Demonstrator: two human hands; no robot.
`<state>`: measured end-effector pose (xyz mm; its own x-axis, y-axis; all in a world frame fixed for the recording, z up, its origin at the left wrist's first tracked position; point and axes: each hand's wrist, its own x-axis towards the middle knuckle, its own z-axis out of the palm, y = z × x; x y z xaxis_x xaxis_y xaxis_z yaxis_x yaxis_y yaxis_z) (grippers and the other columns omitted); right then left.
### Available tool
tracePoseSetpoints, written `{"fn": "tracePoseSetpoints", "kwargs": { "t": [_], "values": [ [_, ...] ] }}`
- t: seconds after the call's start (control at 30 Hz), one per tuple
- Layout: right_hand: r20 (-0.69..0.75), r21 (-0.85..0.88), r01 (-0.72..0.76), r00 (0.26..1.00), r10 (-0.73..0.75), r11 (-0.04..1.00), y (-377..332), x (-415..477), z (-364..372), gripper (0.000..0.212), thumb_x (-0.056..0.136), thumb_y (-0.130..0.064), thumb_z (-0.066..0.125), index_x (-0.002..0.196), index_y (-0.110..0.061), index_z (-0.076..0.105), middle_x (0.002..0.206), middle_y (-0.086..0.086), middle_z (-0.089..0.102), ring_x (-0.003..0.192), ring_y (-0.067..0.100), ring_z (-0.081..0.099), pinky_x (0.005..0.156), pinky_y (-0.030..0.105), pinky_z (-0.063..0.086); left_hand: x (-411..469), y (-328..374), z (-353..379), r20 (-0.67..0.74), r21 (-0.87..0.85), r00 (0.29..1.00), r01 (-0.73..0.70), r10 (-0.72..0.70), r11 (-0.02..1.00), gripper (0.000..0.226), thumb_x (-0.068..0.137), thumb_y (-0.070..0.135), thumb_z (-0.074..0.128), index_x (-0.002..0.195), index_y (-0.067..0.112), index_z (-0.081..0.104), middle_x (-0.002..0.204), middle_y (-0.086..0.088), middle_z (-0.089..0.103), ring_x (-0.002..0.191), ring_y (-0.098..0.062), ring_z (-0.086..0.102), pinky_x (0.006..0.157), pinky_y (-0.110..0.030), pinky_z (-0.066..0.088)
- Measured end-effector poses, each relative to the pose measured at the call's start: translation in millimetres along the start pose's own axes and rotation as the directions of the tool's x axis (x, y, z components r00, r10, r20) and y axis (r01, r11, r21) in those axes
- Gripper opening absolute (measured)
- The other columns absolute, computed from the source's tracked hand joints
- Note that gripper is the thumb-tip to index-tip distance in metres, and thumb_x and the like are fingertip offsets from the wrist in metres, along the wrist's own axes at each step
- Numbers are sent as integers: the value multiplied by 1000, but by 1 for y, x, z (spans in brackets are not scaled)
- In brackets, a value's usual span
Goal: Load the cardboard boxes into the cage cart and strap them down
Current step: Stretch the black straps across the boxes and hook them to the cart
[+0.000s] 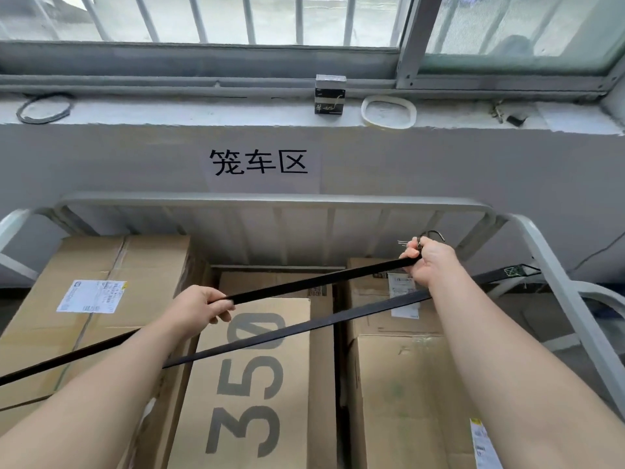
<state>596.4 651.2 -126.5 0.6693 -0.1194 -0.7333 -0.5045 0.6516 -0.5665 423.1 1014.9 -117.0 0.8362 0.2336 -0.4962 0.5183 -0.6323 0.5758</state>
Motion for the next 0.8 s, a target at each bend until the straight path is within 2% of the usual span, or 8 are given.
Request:
{"fn": "tracePoseSetpoints", "kwargs": {
  "t": [0.07,0.13,0.23,0.37,0.53,0.7,0.8],
  "values": [
    [6,-37,21,1000,-21,999,-5,20,-1,37,105,-25,32,73,-12,43,49,-2,40,28,10,23,47,21,24,12,4,7,-6,25,1000,16,-16,1000,21,94,24,61,80,18,75,73,4,73,76,-19,64,74,-32,54],
    [7,-73,38,999,-38,997,-11,39,-3,38,105,-29,32,74,-13,46,42,-4,40,29,11,22,46,23,25,20,8,13,-2,50,1000,20,-20,999,21,94,24,61,78,19,74,72,5,73,72,-16,63,66,-26,50],
    [0,-77,48,999,-49,996,-21,65,-6,36,105,-29,33,77,-13,48,46,-4,40,30,11,24,45,22,27,27,17,24,21,75,999,25,-26,997,21,93,25,62,77,19,74,72,3,73,67,-12,60,59,-20,43],
    [-4,-82,37,999,-38,996,-28,86,-4,34,105,-26,33,77,-12,48,48,-2,40,30,11,24,43,20,28,40,38,42,33,96,999,-11,8,995,26,93,27,62,72,17,73,74,0,71,65,-13,57,61,-20,44],
    [-24,-169,67,997,-73,983,-37,113,-13,34,103,-28,41,74,-12,49,41,-6,38,28,9,21,40,22,26,63,67,72,43,121,997,-65,60,991,37,95,31,59,60,21,66,56,3,59,56,-15,46,57,-26,42],
    [-1,-347,81,996,-86,934,-48,134,-27,30,102,-26,48,78,-8,54,37,-8,38,28,7,19,42,22,24,80,76,93,47,127,996,-77,72,989,39,96,30,57,61,16,67,61,1,63,62,-15,55,64,-27,48],
    [52,-397,103,995,-90,912,-48,144,-23,28,101,-23,50,77,-8,52,43,-5,35,30,7,19,41,22,25,89,78,98,43,126,996,-78,73,989,38,95,28,57,62,14,68,62,1,63,64,-16,56,64,-25,47]
  ]
}}
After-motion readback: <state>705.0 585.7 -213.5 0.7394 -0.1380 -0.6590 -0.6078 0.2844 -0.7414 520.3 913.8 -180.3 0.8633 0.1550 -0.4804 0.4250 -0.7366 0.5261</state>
